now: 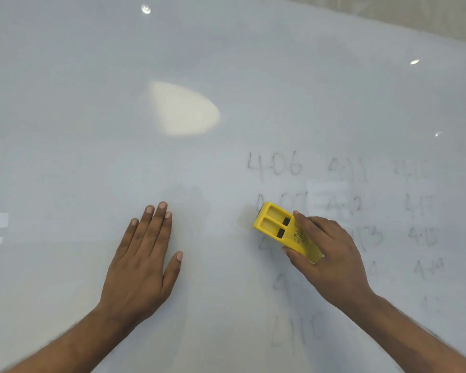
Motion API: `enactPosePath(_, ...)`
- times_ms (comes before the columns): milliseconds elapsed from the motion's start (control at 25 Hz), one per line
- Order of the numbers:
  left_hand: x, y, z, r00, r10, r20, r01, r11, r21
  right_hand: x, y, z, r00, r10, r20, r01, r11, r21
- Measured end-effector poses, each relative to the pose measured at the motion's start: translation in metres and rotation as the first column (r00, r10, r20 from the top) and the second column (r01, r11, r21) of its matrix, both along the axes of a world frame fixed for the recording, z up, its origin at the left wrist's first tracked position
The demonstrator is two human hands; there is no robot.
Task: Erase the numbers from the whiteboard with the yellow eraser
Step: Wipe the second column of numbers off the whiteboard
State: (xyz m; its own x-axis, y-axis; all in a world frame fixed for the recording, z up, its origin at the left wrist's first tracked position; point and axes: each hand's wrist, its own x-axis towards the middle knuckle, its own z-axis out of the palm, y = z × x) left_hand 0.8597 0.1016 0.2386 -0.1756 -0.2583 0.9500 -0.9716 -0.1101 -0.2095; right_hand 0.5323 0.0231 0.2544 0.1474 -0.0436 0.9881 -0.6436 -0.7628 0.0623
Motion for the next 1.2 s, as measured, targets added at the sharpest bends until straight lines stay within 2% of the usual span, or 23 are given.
enactPosePath(320,-0.072,-0.042,0.112,0.998,-0.004,0.059,0.009,0.995,-0.098,-0.051,-0.036,0.082,0.999,0.021,0.042,-0.021,1.000,0.002)
enactPosePath(480,-0.094,-0.060,0.138,0.998,0.016,0.066,-0.010,0.995,-0.100,-0.065,-0.051,0.118,0.997,0.040,-0.062,-0.040,0.999,-0.008)
enactPosePath(640,-0.098,-0.075,0.145,0.999,0.032,0.020,-0.031,0.996,-0.088,-0.070,-0.058,0.148,0.985,0.034,-0.171,-0.045,0.997,-0.058)
enactPosePath(920,-0.096,-0.078,0.143,0.995,0.089,0.040,-0.084,0.991,-0.107,-0.044,-0.068,0.194,0.974,0.075,-0.212,-0.105,0.985,-0.136)
enactPosePath(1080,-0.095,-0.079,0.140,0.994,0.103,0.028,-0.099,0.988,-0.116,-0.038,-0.081,0.176,0.962,0.157,-0.224,-0.187,0.975,-0.117)
enactPosePath(1200,-0.096,-0.080,0.140,0.994,0.108,0.028,-0.104,0.987,-0.121,-0.046,-0.091,0.155,0.943,0.157,-0.294,-0.206,0.968,-0.145)
